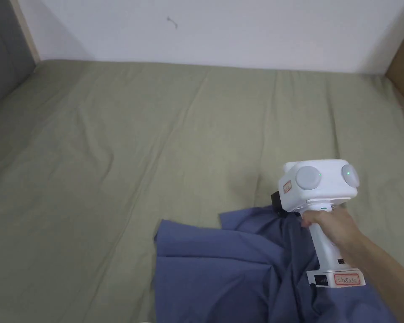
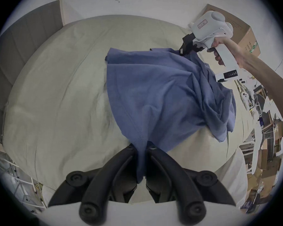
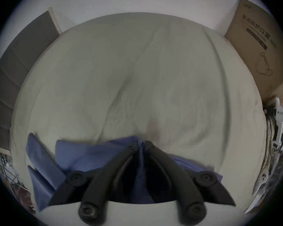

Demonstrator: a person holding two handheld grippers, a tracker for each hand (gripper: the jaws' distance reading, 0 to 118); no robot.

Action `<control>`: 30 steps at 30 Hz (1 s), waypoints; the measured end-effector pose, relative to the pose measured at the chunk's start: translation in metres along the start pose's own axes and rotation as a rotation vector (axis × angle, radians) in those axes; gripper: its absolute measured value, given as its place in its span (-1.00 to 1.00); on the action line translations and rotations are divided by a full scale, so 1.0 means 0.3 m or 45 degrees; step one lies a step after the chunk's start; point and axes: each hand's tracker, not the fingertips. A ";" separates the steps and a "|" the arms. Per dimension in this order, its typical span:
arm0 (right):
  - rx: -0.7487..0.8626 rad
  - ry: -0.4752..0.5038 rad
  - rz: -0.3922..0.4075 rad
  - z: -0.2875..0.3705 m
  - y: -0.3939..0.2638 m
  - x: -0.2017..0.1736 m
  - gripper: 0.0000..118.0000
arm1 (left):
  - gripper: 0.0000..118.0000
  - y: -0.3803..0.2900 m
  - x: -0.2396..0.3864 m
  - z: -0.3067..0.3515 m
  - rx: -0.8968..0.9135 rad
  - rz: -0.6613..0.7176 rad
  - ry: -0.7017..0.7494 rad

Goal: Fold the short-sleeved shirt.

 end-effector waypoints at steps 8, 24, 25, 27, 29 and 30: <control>0.258 -0.011 -0.077 0.416 0.010 0.167 -0.87 | -0.88 0.080 -0.010 0.104 0.142 0.050 0.023; 0.722 -0.289 -0.433 1.336 -0.088 0.688 -0.87 | -0.88 0.645 -0.221 0.498 0.630 0.096 0.369; 0.725 -0.296 -0.441 1.360 -0.089 0.700 -0.87 | -0.88 0.681 -0.238 0.527 0.660 0.082 0.362; 0.734 -0.292 -0.472 1.383 -0.077 0.715 -0.87 | -0.88 0.756 -0.273 0.570 0.682 0.110 0.357; 0.733 -0.284 -0.506 1.393 -0.062 0.723 -0.87 | -0.88 0.819 -0.296 0.610 0.690 0.147 0.361; 0.738 -0.266 -0.514 1.388 -0.049 0.721 -0.87 | -0.88 0.845 -0.306 0.624 0.706 0.126 0.382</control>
